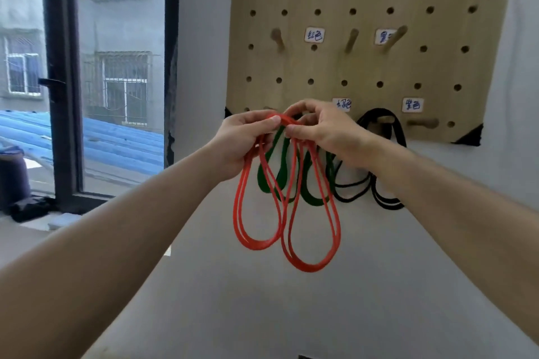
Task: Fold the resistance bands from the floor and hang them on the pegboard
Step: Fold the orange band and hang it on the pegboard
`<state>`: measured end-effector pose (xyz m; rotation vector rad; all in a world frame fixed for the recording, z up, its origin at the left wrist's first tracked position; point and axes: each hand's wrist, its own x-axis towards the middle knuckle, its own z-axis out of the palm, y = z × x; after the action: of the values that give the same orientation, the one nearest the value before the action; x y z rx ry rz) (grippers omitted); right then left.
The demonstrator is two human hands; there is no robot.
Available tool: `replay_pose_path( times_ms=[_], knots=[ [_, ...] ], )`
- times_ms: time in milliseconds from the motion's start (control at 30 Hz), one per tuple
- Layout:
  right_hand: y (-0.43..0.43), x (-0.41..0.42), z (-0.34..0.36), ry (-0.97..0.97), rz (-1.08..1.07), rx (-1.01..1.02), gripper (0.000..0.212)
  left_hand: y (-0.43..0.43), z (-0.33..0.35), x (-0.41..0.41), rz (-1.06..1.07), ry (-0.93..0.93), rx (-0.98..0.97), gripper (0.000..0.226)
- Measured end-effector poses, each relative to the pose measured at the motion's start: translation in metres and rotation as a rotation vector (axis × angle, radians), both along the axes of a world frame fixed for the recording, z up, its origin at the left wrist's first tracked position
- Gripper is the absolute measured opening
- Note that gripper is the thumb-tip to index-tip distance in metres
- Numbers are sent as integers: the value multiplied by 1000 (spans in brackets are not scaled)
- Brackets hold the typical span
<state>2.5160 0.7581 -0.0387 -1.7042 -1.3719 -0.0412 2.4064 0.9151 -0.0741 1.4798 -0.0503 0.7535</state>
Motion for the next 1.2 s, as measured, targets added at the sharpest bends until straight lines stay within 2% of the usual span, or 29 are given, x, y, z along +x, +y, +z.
replay_pose_path(
  times_ms=[267, 600, 800, 900, 967, 1067, 1200],
  knots=[
    [50, 18, 70, -229, -103, -218, 28, 48, 43, 30, 139, -31, 122, 23],
    [95, 64, 80, -404, -265, -388, 31, 89, 36, 98, 204, -17, 152, 24],
    [104, 91, 63, -589, -287, -201, 24, 98, 15, 124, 198, -102, 85, 25],
    [101, 93, 59, -668, -273, -126, 29, 95, 3, 129, 389, -184, 181, 25],
    [99, 93, 57, -652, -244, -113, 31, 92, -4, 130, 528, -276, 284, 18],
    [99, 91, 54, -690, -267, -111, 31, 94, -11, 132, 602, -371, 360, 17],
    [106, 85, 59, -706, -349, -192, 30, 100, -7, 136, 634, -311, 406, 18]
  ],
)
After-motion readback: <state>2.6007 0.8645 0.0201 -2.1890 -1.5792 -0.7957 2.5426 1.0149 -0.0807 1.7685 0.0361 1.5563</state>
